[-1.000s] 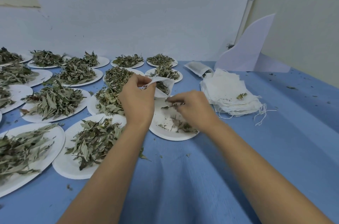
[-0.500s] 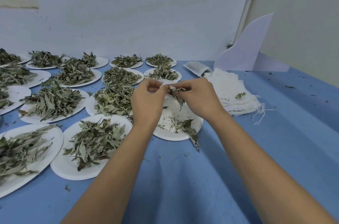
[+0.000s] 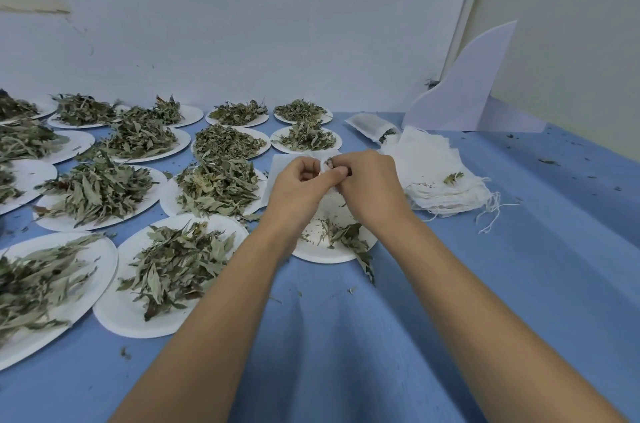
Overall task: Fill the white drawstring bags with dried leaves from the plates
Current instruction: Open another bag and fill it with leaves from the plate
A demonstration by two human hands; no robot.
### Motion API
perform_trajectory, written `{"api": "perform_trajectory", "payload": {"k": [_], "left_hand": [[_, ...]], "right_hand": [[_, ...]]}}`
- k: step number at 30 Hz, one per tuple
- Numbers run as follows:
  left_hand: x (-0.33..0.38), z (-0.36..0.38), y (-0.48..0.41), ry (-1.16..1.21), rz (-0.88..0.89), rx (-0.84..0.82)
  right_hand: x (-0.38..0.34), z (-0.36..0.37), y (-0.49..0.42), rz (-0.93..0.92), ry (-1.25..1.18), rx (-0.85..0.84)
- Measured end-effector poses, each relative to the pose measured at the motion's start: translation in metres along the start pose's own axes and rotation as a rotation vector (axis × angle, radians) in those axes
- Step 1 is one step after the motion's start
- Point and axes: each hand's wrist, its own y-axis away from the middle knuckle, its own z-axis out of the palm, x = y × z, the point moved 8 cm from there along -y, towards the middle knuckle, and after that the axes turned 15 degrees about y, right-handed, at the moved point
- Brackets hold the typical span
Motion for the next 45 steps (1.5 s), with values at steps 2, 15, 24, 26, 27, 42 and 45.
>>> {"api": "perform_trajectory", "payload": {"k": [2, 15, 24, 26, 27, 42, 45], "left_hand": [[-0.001, 0.0, 0.0, 0.018, -0.022, -0.014], [0.006, -0.028, -0.001, -0.039, 0.135, 0.245], [0.019, -0.023, 0.002, -0.128, 0.236, 0.2], [0.02, -0.021, 0.003, -0.158, 0.239, 0.189], [0.02, -0.019, 0.004, -0.173, 0.239, 0.185], [0.012, -0.01, 0.001, -0.048, 0.059, 0.021], [0.009, -0.01, 0.001, -0.071, 0.04, 0.041]], "right_hand": [[-0.003, 0.0, 0.0, -0.028, 0.004, -0.008], [-0.016, 0.01, 0.006, -0.101, -0.199, -0.2], [0.004, 0.004, 0.003, 0.082, -0.364, 0.035], [0.007, 0.001, 0.003, 0.107, -0.378, 0.075], [0.009, -0.001, 0.003, 0.117, -0.382, 0.098], [0.025, -0.003, 0.005, 0.271, -0.455, 0.082], [0.027, 0.008, 0.006, 0.333, -0.634, -0.013]]}}
